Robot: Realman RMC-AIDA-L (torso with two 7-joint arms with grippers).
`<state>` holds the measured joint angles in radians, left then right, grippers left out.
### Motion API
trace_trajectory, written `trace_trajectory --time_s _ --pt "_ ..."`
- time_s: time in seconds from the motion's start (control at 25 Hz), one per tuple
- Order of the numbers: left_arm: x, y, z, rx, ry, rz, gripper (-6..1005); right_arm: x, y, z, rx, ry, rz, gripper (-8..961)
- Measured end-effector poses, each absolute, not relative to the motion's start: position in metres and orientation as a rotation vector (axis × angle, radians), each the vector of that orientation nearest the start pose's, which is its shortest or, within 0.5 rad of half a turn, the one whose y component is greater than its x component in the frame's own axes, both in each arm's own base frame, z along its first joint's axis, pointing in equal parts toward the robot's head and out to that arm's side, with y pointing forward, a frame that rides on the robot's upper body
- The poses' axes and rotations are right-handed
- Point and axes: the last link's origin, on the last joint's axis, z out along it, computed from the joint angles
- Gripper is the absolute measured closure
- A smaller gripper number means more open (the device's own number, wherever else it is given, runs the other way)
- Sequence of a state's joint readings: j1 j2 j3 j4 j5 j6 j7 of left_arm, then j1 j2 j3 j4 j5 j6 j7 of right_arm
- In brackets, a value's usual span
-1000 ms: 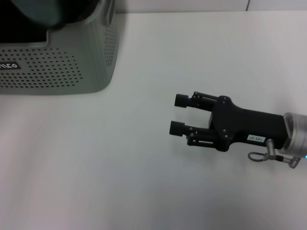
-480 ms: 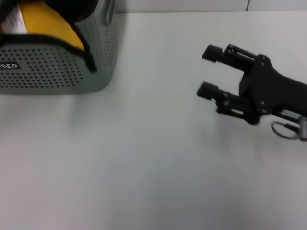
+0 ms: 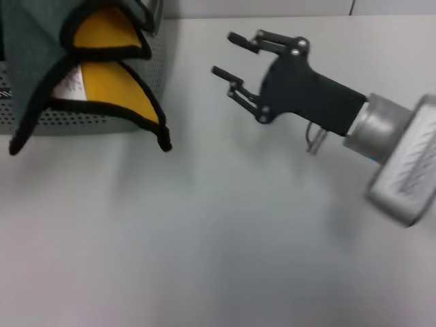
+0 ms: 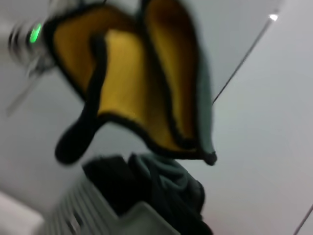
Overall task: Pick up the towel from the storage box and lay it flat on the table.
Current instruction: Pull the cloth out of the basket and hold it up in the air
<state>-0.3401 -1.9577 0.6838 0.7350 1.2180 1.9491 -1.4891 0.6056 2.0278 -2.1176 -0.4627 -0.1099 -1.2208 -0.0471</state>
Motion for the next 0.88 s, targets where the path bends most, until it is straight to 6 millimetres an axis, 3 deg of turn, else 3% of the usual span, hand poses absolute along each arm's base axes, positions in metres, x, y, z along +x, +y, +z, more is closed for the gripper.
trace_trajectory --time_s 0.2,0.88 --pt "-0.248 0.283 0.136 -2.306 -0.340 -1.541 944 0.129 0.341 -0.078 -1.999 -0.825 0.739 563" --pt "-0.249 0.288 0.127 -2.332 -0.386 -1.539 945 0.099 0.335 -0.086 -1.964 -0.966 0.779 578"
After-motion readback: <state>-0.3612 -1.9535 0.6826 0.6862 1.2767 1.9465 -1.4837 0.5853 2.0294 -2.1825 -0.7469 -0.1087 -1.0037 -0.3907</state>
